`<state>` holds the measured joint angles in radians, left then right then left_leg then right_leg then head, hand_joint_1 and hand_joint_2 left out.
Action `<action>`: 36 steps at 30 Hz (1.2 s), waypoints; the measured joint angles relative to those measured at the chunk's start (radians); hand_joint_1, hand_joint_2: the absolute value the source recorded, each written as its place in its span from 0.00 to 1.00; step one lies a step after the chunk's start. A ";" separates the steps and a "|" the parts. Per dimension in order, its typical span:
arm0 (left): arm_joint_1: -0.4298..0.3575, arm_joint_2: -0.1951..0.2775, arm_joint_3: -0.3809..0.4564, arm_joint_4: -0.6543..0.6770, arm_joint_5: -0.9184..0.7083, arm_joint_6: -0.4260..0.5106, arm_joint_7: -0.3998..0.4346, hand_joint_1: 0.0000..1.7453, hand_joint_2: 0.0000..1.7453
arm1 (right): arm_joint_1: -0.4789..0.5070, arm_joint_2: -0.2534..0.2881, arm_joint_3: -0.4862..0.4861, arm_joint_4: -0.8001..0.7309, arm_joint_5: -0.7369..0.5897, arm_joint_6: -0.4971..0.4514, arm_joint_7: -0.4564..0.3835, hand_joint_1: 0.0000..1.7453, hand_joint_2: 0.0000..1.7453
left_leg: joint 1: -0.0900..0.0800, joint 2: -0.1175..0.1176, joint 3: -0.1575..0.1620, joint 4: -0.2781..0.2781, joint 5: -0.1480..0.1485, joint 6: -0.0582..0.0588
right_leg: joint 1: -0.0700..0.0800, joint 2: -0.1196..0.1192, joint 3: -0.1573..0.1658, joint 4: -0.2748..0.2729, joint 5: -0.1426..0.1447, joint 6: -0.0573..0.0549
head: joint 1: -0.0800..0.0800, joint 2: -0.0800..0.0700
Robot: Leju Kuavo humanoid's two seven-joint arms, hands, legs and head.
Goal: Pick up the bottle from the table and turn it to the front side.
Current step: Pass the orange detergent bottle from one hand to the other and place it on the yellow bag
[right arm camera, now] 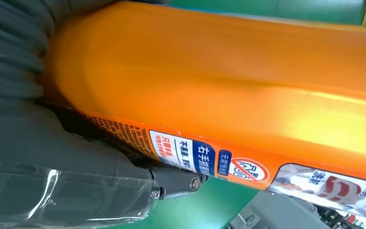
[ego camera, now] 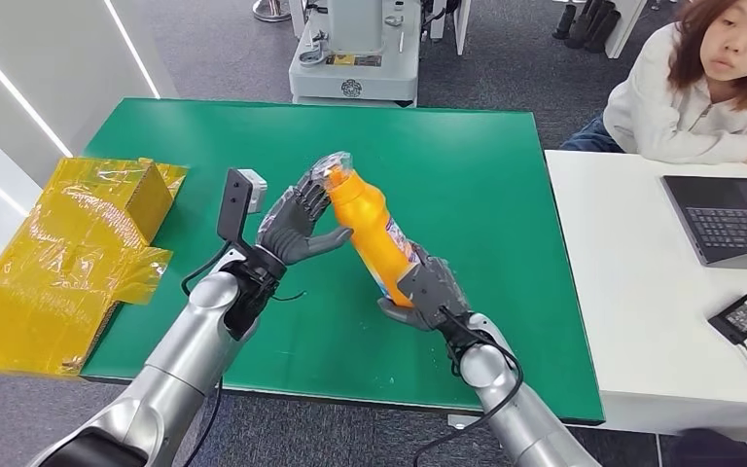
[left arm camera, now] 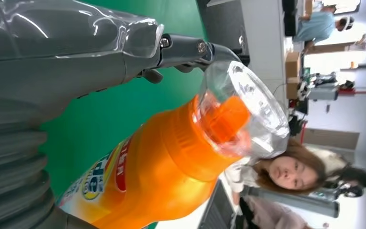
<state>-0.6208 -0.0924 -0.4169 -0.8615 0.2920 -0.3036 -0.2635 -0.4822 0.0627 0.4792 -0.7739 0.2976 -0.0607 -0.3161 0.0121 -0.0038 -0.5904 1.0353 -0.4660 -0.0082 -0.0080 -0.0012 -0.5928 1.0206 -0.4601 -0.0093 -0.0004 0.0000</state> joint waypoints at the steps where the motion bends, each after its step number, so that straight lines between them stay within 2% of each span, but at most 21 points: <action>1: -0.003 0.000 -0.001 0.011 -0.003 -0.005 0.000 0.00 1.00 | -0.003 0.000 0.005 0.003 0.004 -0.006 0.000 1.00 1.00 | 0.000 0.000 0.000 0.000 0.000 0.000 | 0.000 0.000 0.000 0.000 0.000 0.000 | 0.000 0.000; 11: -0.026 0.000 -0.004 0.162 0.034 -0.067 0.005 0.00 1.00 | -0.010 -0.005 0.050 0.015 0.013 -0.055 0.003 1.00 1.00 | 0.000 0.000 0.000 0.000 0.000 0.000 | 0.000 0.000 0.000 0.000 0.000 0.000 | 0.000 0.000; 18: -0.056 -0.002 -0.003 0.201 0.089 -0.085 0.041 0.00 1.00 | -0.011 -0.005 0.061 0.015 0.027 -0.058 0.015 1.00 1.00 | 0.000 0.000 0.000 0.000 0.000 0.000 | 0.000 0.000 0.000 0.000 0.000 0.000 | 0.000 0.000; 25: -0.078 -0.029 0.011 0.214 0.245 -0.093 0.125 0.00 1.00 | -0.012 -0.005 0.062 0.016 0.044 -0.071 0.018 1.00 1.00 | 0.000 0.000 0.000 0.000 0.000 0.000 | 0.000 0.000 0.000 0.000 0.000 0.000 | 0.000 0.000; 31: -0.111 -0.049 0.012 0.191 0.293 -0.043 0.139 0.00 1.00 | -0.006 -0.006 0.062 0.016 0.044 -0.085 0.023 1.00 1.00 | 0.000 0.000 0.000 0.000 0.000 0.000 | 0.000 0.000 0.000 0.000 0.000 0.000 | 0.000 0.000; 36: -0.097 -0.069 0.012 0.148 0.308 -0.025 0.153 0.00 1.00 | -0.003 -0.007 0.057 0.004 0.042 -0.094 0.026 1.00 1.00 | 0.000 0.000 0.000 0.000 0.000 0.000 | 0.000 0.000 0.000 0.000 0.000 0.000 | 0.000 0.000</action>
<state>-0.7183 -0.1610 -0.4051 -0.7131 0.6003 -0.3283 -0.1104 -0.4848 0.0561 0.5364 -0.7703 0.3395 -0.1544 -0.2897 0.0121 -0.0039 -0.5908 1.0356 -0.4660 -0.0082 -0.0081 -0.0012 -0.5930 1.0207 -0.4600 -0.0093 -0.0005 0.0000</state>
